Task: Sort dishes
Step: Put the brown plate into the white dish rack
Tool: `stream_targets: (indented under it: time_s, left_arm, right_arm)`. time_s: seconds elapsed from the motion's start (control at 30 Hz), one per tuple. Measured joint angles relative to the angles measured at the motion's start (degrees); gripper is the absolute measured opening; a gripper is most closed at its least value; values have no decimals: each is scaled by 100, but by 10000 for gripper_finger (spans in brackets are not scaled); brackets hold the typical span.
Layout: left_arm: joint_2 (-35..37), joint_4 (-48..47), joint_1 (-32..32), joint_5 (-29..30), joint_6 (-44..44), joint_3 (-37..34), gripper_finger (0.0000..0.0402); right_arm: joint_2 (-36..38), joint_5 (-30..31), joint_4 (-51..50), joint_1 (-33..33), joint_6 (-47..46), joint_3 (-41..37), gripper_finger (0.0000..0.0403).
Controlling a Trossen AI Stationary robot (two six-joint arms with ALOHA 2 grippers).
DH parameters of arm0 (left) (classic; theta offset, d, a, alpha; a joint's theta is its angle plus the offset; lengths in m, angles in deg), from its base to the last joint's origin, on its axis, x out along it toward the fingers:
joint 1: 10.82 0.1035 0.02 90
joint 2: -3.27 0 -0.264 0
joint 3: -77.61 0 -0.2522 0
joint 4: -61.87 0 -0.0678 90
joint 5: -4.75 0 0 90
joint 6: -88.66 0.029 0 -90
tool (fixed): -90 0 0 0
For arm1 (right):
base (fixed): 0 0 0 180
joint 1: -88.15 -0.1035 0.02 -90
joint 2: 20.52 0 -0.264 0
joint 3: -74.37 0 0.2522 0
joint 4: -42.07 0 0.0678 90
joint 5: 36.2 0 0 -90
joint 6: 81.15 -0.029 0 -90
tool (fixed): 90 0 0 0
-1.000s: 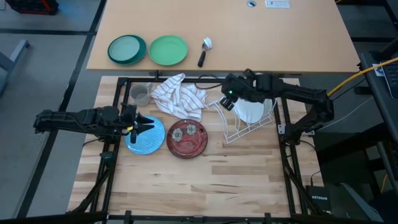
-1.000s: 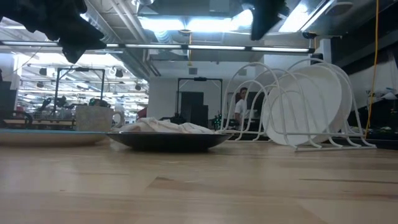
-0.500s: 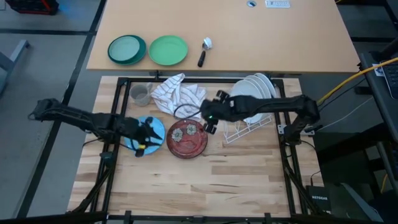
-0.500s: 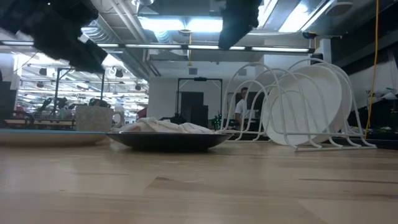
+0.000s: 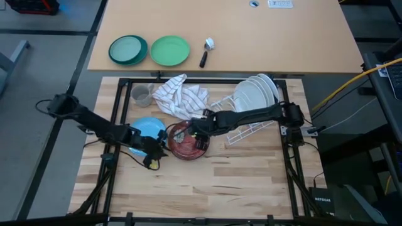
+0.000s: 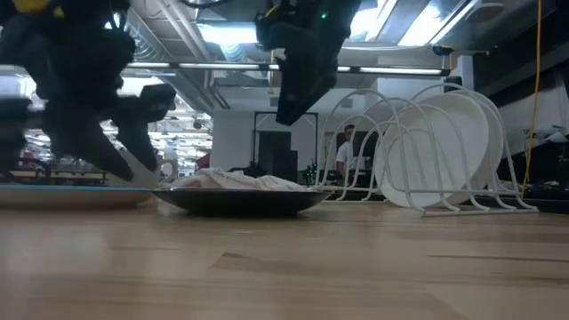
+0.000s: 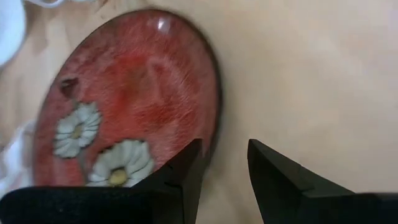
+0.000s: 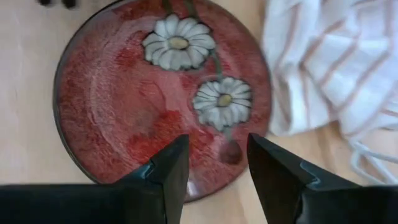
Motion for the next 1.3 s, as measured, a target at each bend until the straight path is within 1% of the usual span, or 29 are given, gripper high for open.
stream_targets:
  time_s: [0.1,0.17,0.33,0.5,0.67,0.77,0.83,0.9,1.0,1.07,1.17,1.3]
  left_arm:
    - [-359,226,-55,481,274,0,117]
    - [-540,246,-73,667,411,0,117]
    - [-938,363,-72,819,687,11,118]
    - [-1270,926,-71,1138,1085,0,117]
    - [-1510,1353,-59,1215,1640,0,117]
    - [-1647,1456,-46,1234,1745,5,117]
    - [-1713,1460,-42,1228,1723,11,108]
    - [-1725,1454,-40,1208,1623,15,89]
    - [-1685,1456,-68,1222,1461,12,48]
    - [-1687,1546,-104,1338,1392,7,22]
    - [-1661,1667,-174,1392,1229,9,15]
    - [-1676,2050,-393,1704,1138,-11,17]
  right_arm:
    - [-115,-108,128,2,3,0,166]
    - [-171,-123,130,2,4,0,166]
    - [-183,-99,132,2,14,0,166]
    - [-183,-23,169,7,16,-2,166]
    - [-183,-22,227,7,16,-2,166]
    - [-183,-22,340,7,19,-2,166]
    - [-183,-21,415,7,19,-2,166]
    - [-183,-21,447,7,19,-2,166]
    - [-183,-54,447,7,19,-2,166]
    - [-183,-166,447,7,18,-2,166]
    - [-161,-354,434,7,19,-2,166]
    - [-67,-711,289,17,19,93,166]
